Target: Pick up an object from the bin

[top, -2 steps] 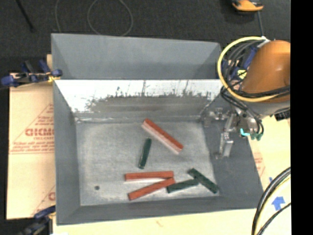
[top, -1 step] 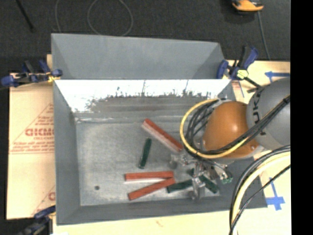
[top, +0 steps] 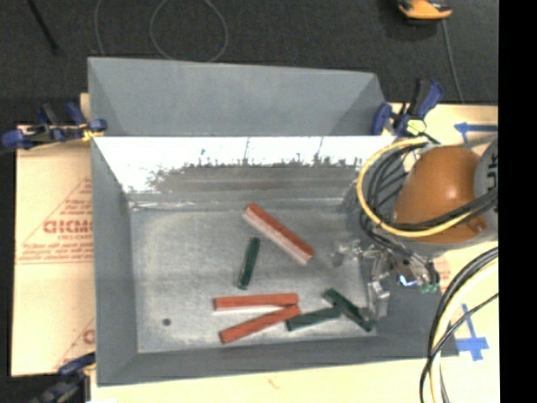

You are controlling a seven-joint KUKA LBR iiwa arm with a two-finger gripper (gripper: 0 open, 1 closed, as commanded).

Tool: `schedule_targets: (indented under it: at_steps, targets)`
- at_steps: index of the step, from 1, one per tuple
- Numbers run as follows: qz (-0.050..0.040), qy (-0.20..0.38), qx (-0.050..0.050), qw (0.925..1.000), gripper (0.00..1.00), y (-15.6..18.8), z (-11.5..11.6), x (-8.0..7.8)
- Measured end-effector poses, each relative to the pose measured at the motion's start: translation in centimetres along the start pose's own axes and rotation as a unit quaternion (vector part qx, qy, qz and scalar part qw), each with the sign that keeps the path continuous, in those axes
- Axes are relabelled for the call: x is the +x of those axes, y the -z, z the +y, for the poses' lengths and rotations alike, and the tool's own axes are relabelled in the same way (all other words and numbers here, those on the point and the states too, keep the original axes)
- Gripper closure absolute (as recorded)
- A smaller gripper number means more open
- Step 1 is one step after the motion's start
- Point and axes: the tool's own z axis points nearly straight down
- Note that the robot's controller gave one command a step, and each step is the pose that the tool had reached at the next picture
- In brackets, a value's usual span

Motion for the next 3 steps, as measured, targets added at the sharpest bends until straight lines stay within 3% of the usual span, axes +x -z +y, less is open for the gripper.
schedule_targets:
  at_steps: [1,2,3]
  targets:
    - [0.0028,0.093,-0.004,0.9956,0.0,-0.2,6.3,0.9]
    - [-0.003,0.154,-0.003,0.988,0.0,-3.0,15.5,-1.4]
    - [-0.0005,0.156,-0.002,0.9878,0.0,-3.0,15.4,-1.6]
